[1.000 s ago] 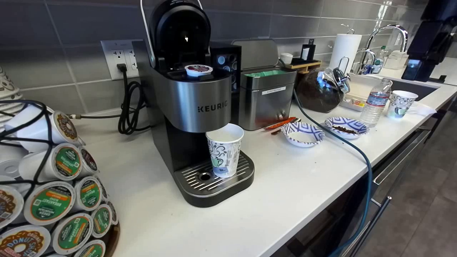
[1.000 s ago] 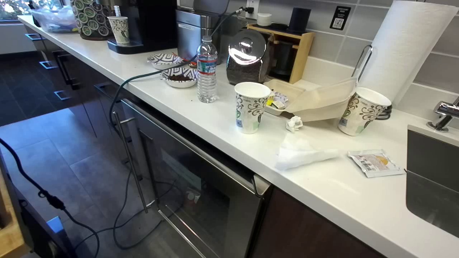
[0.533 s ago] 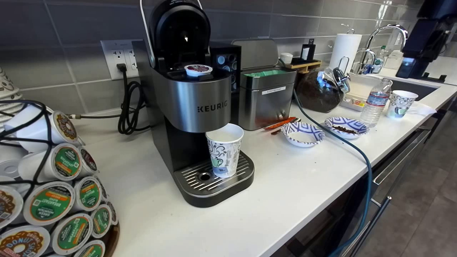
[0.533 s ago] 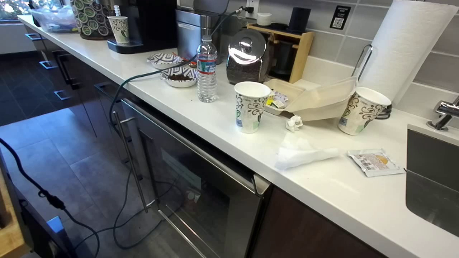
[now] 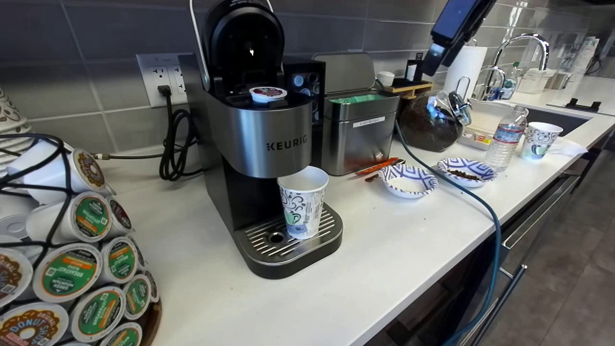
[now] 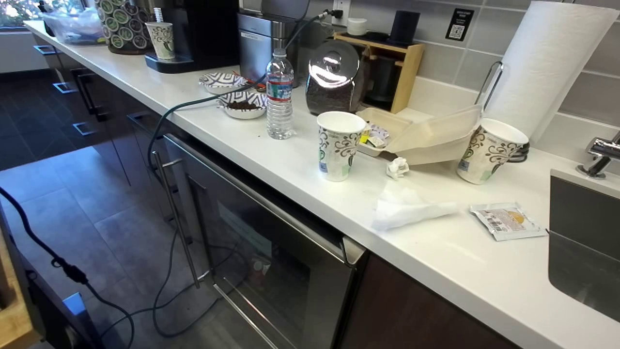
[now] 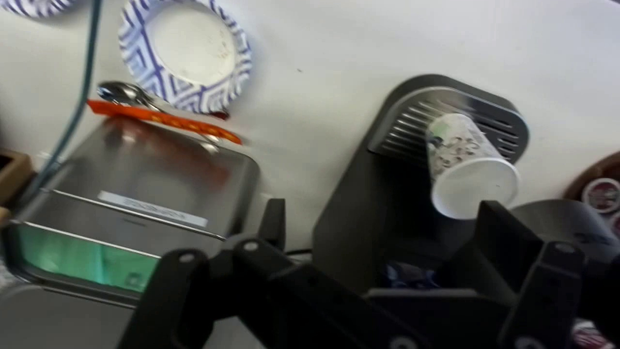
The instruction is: Move the capsule from the coffee maker to the counter
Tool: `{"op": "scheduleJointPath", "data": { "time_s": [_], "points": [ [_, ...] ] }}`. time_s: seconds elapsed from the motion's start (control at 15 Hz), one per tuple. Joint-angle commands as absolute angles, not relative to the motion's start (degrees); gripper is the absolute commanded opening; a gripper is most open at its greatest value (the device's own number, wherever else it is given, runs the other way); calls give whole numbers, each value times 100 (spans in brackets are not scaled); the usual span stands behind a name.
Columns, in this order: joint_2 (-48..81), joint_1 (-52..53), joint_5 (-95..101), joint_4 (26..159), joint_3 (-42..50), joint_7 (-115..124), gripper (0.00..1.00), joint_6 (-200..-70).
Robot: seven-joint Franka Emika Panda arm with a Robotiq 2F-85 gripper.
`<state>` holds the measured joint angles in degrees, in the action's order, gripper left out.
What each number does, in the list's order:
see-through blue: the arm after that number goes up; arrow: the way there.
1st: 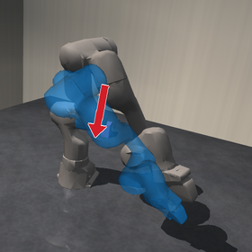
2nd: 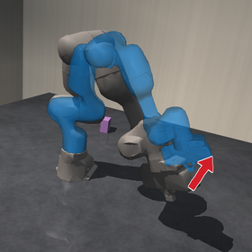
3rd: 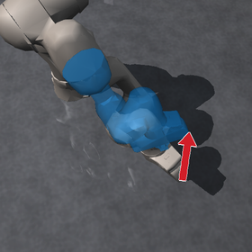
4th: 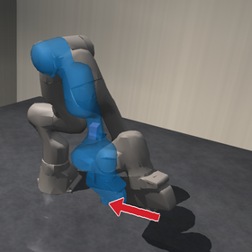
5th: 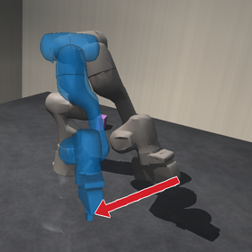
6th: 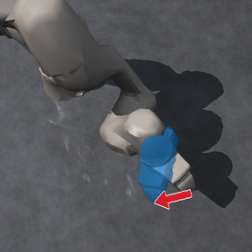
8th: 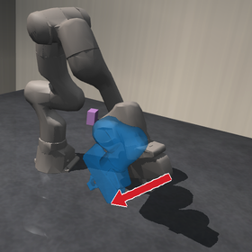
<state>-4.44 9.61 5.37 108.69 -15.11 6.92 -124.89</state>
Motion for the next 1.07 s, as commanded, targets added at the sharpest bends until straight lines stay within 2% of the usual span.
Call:
{"op": "scheduleJointPath", "data": {
  "time_s": [0.0, 0.2, 0.67, 0.8, 0.87, 1.0],
  "points": [
    [-317, 1156, 466, 10647, -1477, 511, 100, -12472],
    [-148, 1265, 312, 10402, -1510, 553, 100, -12708],
    [797, 1758, 1515, 9724, -1687, 3652, 100, -13702],
    [936, 1976, 1612, 9467, -1704, 3270, 100, -13201],
    [706, 1895, 1423, 9828, -1588, 3309, 100, -13575],
    [855, 2057, 1476, 9637, -1605, 3298, 100, -13415]
  ]
}}
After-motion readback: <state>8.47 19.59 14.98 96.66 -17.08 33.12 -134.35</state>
